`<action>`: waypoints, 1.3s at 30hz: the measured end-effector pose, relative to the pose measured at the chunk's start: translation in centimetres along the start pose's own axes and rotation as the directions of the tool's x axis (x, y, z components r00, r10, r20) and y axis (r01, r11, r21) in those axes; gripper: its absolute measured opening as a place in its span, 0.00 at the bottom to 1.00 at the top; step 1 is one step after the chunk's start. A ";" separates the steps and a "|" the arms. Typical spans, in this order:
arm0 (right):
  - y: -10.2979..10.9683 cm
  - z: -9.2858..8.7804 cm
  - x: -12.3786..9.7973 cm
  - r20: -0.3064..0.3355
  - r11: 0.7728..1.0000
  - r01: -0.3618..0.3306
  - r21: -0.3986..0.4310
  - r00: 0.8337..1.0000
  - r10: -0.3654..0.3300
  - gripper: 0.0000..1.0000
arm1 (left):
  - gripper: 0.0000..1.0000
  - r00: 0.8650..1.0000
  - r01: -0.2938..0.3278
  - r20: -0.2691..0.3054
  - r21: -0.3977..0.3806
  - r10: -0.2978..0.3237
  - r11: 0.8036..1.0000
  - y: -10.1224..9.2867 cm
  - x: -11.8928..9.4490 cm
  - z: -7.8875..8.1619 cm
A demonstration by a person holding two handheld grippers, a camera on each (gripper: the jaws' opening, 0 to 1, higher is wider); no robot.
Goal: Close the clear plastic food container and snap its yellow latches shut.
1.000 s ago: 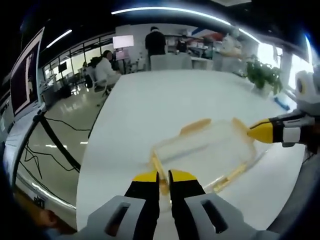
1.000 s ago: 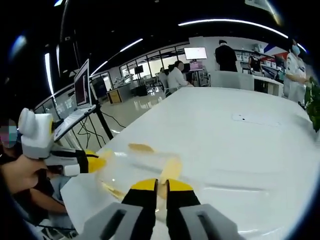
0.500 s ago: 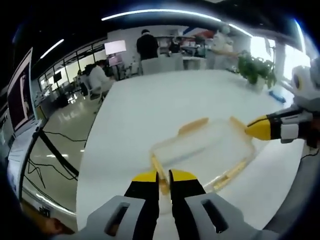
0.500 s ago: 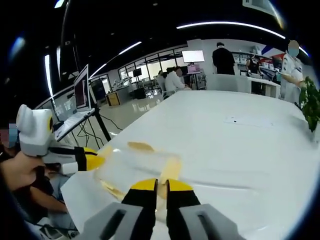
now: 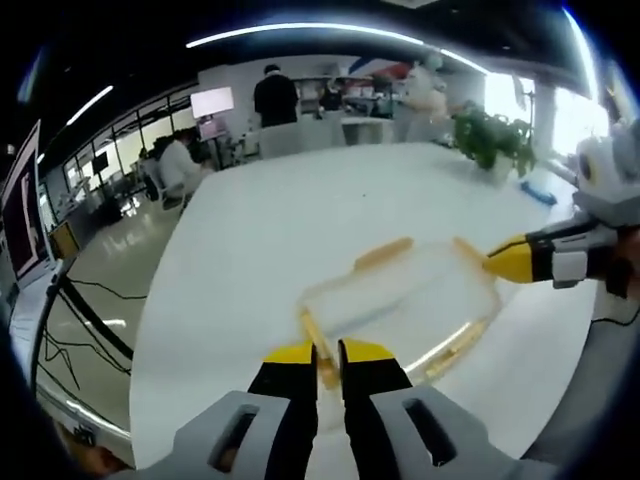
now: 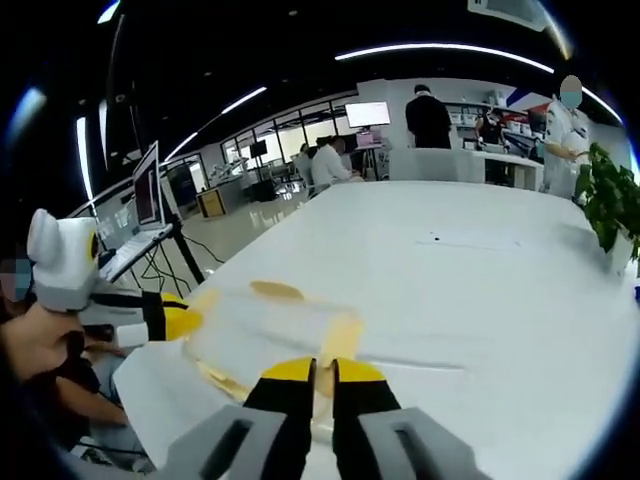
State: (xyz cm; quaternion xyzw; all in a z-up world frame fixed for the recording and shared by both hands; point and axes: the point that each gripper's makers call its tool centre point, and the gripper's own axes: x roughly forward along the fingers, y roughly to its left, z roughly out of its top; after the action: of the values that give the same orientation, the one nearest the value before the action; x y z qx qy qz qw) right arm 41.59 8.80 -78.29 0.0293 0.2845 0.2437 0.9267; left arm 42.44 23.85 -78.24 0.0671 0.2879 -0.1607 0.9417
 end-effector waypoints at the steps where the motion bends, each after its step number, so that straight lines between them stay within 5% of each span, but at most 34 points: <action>1: -0.3 0.0 -0.1 0.000 1.000 0.004 0.005 1.000 -0.004 0.01 | 0.04 1.000 0.007 0.005 -0.015 -0.007 1.000 -0.4 0.2 0.2; 25: -7.5 -0.4 -3.3 -0.001 0.993 0.113 0.034 0.994 -0.113 0.01 | 0.06 0.992 0.126 0.002 0.021 -0.126 0.992 -7.6 2.7 2.0; 39: -10.3 -1.0 -4.5 -0.009 0.989 0.144 0.045 0.990 -0.144 0.00 | 0.06 0.986 0.165 -0.012 0.030 -0.165 0.986 -10.0 3.3 2.0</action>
State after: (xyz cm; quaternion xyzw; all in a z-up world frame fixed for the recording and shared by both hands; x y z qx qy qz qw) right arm 42.30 -2.46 -78.78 0.0293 0.2939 0.1697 0.9402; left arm 42.60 13.14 -78.80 0.0583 0.2943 -0.2424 0.9226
